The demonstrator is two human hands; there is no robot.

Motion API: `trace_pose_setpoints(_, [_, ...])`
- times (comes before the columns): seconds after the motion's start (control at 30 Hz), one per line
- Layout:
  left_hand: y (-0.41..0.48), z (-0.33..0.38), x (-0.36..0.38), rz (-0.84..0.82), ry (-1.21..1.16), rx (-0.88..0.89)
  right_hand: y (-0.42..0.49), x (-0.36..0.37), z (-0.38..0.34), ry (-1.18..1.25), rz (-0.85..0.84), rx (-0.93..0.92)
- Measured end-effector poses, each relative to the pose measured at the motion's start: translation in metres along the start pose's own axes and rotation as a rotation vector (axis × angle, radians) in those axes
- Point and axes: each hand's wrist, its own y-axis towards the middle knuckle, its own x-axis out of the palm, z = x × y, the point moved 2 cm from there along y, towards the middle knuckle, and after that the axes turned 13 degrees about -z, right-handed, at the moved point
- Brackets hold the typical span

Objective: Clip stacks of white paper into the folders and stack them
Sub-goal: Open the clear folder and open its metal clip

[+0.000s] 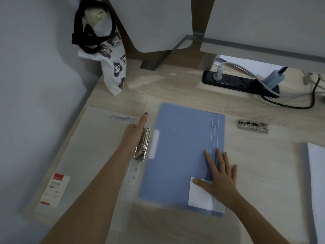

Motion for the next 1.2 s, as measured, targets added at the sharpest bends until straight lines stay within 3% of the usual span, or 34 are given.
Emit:
trace_pose_setpoints(0.4, [0.018,0.002,0.006,0.233,0.300,0.107,0.002,0.005,0.005,0.038,0.089,-0.027])
trace_pose_setpoints(0.5, [0.001,0.012,0.029,0.387,0.541,0.319,0.002,0.009,0.003,0.032,0.154,-0.018])
trace_pose_setpoints(0.57, [-0.004,0.017,0.061,0.335,0.707,0.482,0.001,0.013,0.000,0.058,0.207,-0.001])
trace_pose_setpoints(0.7, [0.000,0.019,0.143,-0.002,1.037,0.736,0.002,0.018,-0.006,0.155,0.240,-0.004])
trace_pose_setpoints(0.83, [0.015,0.016,0.190,-0.133,1.286,0.715,-0.004,-0.009,0.005,0.377,0.283,-0.039])
trace_pose_setpoints(0.97, [0.025,0.002,0.203,-0.125,1.324,0.726,0.002,-0.051,0.050,0.348,0.612,0.067])
trace_pose_setpoints(1.2, [0.028,-0.004,0.206,-0.078,1.314,0.779,0.048,-0.105,0.088,0.076,0.519,0.059])
